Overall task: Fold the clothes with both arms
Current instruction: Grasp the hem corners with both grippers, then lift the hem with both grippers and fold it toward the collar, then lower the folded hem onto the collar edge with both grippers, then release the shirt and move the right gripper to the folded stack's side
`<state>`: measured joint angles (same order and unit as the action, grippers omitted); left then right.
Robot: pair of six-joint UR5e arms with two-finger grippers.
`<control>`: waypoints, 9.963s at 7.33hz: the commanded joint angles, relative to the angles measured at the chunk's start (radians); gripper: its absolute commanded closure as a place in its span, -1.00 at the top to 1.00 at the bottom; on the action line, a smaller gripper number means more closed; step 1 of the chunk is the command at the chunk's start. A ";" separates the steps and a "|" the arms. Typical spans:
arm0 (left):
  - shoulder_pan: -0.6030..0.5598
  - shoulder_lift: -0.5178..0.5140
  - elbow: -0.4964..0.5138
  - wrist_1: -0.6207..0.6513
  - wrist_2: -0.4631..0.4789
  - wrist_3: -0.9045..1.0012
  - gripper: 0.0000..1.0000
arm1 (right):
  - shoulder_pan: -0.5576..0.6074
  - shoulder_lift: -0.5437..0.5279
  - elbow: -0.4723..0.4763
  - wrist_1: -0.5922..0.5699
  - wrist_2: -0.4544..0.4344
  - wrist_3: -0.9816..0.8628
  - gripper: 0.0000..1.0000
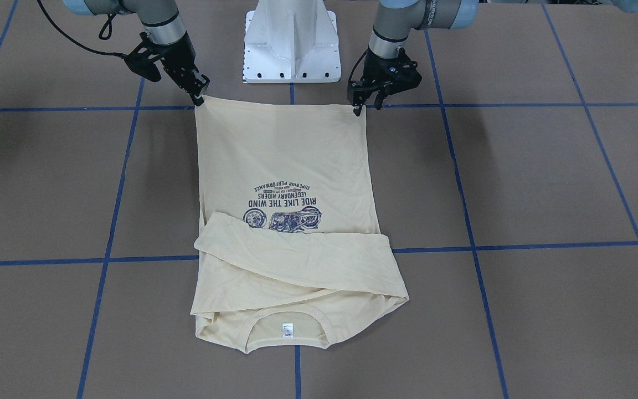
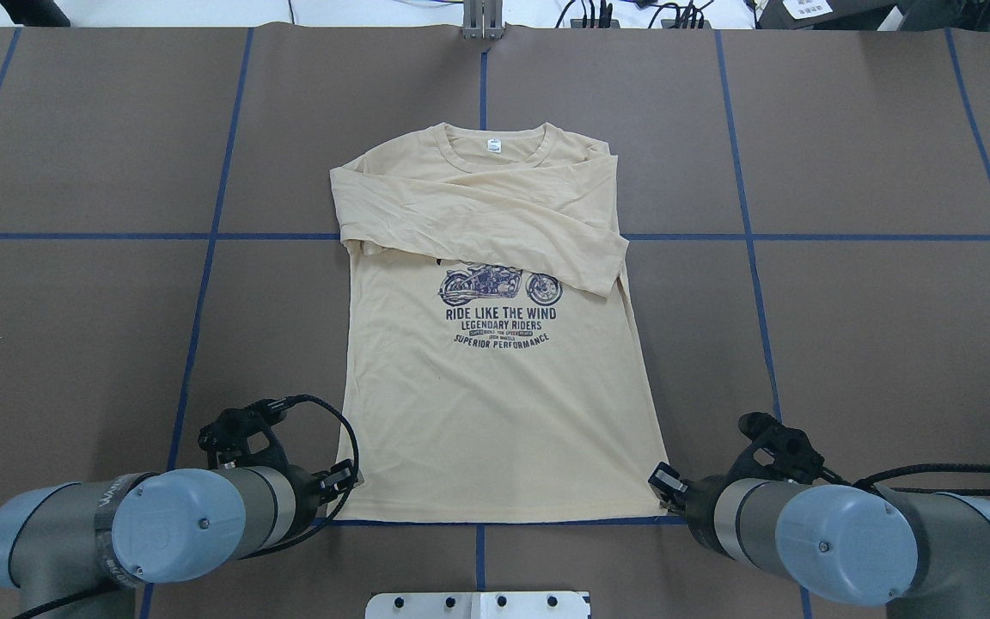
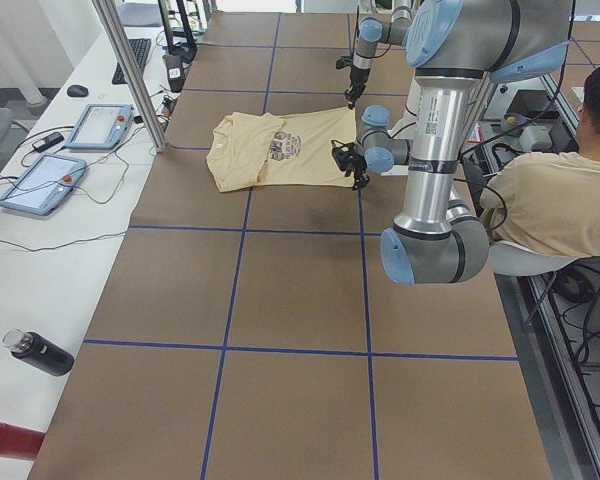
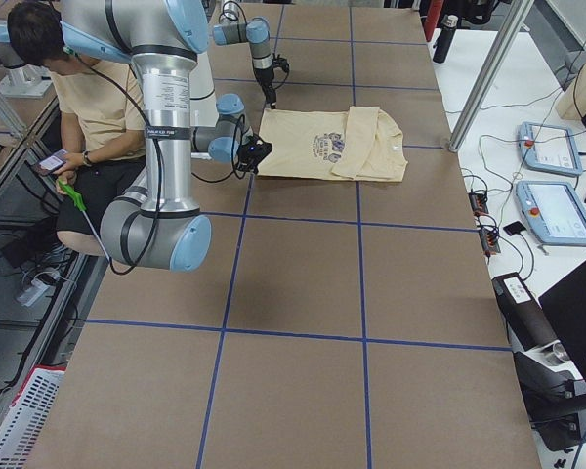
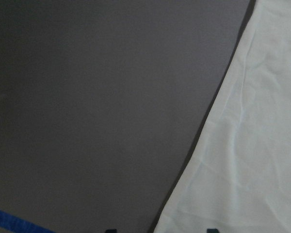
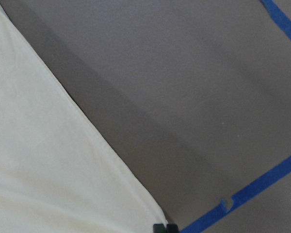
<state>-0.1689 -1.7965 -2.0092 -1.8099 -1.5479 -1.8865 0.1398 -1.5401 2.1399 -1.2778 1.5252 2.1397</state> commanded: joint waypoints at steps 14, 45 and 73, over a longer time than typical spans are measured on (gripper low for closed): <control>0.038 0.002 0.012 0.000 -0.005 0.000 -0.46 | 0.001 0.000 0.002 0.000 0.001 -0.001 -1.00; -0.581 -0.282 0.518 -0.365 -0.209 0.337 -1.00 | 0.692 0.859 -1.041 -0.010 0.444 -0.595 -1.00; -0.589 -0.247 0.423 -0.422 -0.161 0.325 0.09 | 0.471 0.331 -0.534 0.397 0.234 0.189 0.95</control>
<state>-0.7581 -2.0433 -1.5861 -2.2320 -1.7087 -1.5611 0.6113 -1.2045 1.6500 -1.0002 1.7543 2.2860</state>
